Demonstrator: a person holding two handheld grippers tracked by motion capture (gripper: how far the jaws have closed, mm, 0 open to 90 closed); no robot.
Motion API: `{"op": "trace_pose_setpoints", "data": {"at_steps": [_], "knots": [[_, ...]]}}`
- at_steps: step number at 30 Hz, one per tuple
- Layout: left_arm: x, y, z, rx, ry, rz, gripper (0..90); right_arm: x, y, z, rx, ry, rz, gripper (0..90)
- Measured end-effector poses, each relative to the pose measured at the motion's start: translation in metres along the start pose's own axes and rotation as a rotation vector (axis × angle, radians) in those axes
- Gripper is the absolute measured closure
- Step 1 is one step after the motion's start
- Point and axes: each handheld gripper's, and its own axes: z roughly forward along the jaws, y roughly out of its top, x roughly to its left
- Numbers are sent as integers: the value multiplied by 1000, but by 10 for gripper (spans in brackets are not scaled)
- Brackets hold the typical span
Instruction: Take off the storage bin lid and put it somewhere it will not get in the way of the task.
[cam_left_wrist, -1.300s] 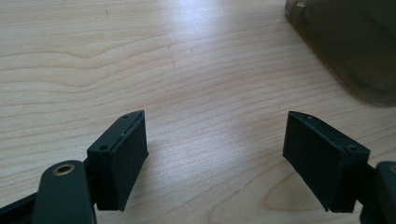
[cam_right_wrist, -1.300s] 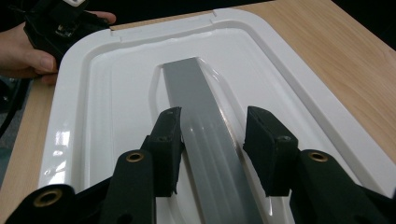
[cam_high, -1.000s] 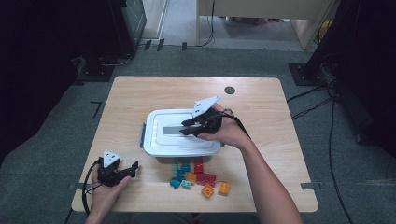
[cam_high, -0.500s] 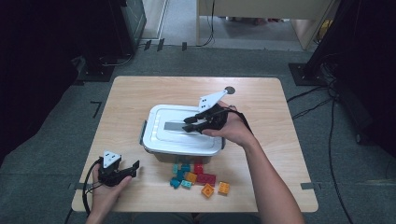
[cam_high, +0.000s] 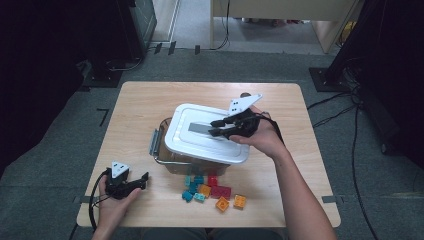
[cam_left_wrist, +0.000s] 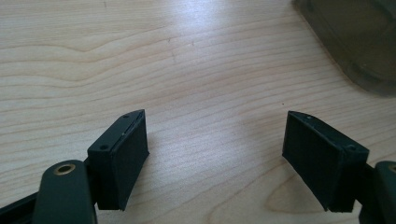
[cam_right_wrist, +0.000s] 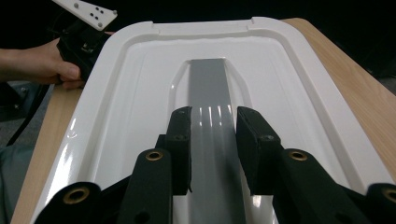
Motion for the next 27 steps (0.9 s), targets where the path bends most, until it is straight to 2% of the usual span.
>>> {"op": "trace_pose_setpoints", "data": {"at_steps": [6,15,27], "knots": [[-5,-1,2,-1,35,33,218,-5,-13,-22,-21,-50,49,683],[-5,0,3,2,41,29,197,-10,-31,-52,-40,-135,101,683],[-5,0,4,3,44,26,183,-19,-59,-90,-84,-271,206,684]]}}
